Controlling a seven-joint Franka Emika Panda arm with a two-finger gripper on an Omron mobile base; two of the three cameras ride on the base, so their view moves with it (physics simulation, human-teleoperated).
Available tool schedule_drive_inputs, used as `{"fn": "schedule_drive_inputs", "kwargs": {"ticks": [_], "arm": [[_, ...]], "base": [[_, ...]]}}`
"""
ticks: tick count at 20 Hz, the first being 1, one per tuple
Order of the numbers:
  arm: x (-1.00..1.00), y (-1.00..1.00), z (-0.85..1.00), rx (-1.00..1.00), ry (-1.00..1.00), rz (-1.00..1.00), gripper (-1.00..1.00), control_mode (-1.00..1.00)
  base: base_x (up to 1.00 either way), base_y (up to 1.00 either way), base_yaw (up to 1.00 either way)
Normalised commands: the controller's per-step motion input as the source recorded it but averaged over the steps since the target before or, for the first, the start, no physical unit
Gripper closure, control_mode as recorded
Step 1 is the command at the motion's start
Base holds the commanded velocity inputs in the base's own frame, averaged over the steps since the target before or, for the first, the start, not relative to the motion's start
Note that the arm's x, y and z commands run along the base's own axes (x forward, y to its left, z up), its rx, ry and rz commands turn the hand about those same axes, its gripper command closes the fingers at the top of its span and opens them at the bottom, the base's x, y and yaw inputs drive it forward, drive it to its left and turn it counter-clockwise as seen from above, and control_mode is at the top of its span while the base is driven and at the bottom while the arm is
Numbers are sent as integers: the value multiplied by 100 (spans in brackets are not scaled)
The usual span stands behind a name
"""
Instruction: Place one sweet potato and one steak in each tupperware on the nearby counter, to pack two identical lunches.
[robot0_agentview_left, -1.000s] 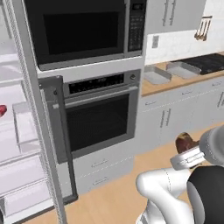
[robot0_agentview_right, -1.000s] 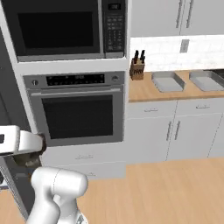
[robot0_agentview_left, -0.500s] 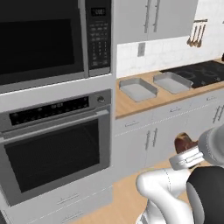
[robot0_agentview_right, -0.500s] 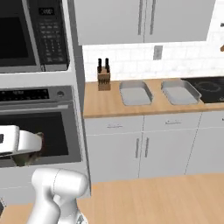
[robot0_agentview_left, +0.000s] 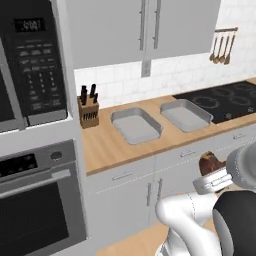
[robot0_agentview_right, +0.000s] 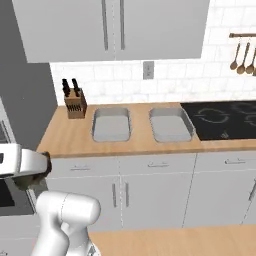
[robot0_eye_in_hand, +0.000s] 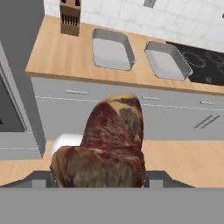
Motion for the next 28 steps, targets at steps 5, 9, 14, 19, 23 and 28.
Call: {"fn": "schedule_drive_inputs", "kwargs": {"ticks": [5, 9, 14, 19, 23, 28], "arm": [[0, 0, 0, 0, 0, 0, 100, 100], [0, 0, 0, 0, 0, 0, 100, 100], [98, 16, -42, 1, 11, 11, 100, -100], [100, 19, -50, 0, 5, 10, 100, -100], [91, 7, -67, 0, -4, 11, 100, -100], [100, 0, -51, 3, -4, 8, 100, -100]], "base": [[100, -54, 17], [100, -7, 18], [0, 0, 0], [0, 0, 0], [0, 0, 0], [0, 0, 0]]}}
